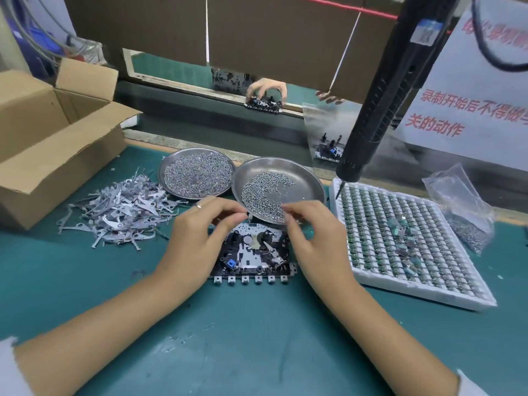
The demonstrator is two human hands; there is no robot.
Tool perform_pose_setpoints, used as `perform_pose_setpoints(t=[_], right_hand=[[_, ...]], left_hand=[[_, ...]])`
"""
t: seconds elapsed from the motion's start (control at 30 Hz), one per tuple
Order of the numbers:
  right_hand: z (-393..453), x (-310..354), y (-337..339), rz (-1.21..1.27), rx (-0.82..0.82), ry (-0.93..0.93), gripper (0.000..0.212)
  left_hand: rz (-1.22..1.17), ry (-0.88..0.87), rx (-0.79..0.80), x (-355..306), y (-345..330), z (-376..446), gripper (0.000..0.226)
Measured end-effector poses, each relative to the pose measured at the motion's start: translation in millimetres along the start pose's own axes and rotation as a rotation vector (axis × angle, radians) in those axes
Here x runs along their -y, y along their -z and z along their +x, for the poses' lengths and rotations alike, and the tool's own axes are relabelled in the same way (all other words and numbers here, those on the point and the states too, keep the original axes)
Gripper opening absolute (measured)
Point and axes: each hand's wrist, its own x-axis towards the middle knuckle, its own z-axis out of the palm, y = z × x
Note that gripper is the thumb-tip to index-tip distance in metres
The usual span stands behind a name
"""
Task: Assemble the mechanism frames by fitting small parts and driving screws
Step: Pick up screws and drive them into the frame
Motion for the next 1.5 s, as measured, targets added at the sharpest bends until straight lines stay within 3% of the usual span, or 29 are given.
perform_pose_setpoints(t=[0.13,0.2,0.33,0.53,0.77,0.9,1.0,1.1,1.2,1.5], right_hand=[[47,-10,-5,-0.384,0.437,-0.224,0.04],[61,-11,-10,-0.45,0.536,-0.29,0.034],[64,-13,-17,-0.424,0.466,-0.316,0.014],[57,-22,-19,-0.355,0.339,-0.276,0.011],[53,-18,-11,-0.003,0.129,-0.355,0.016],[44,0,-1,0.45,-0.009,-0.488,0.02],[26,22,-2,0.965,-0.002,-0.649,0.016],[11,36,-6,1.265,0.005,-0.704,0.015],[6,39,-10,1.359,-0.021,-0.757,0.015],[1,41,-12,1.302,-0.004,-0.74,0.014]], left_hand=[[-0.096,0.021,-0.028,3,-2,-3,0.011],[-0.155,0.073,-0.069,5,-2,-2,0.011],[-0.22,0.139,-0.091,7,-3,-1,0.011],[-0.229,0.144,-0.066,5,-4,-3,0.01],[-0.224,0.176,-0.049,2,-4,-3,0.009],[-0.258,0.186,-0.059,-1,-4,-4,0.013],[-0.301,0.176,-0.06,-4,-5,-4,0.022],[-0.364,0.185,-0.059,-7,-5,-6,0.028],[-0.393,0.189,-0.06,-8,-5,-6,0.032],[-0.455,0.183,-0.065,-9,-6,-4,0.033]])
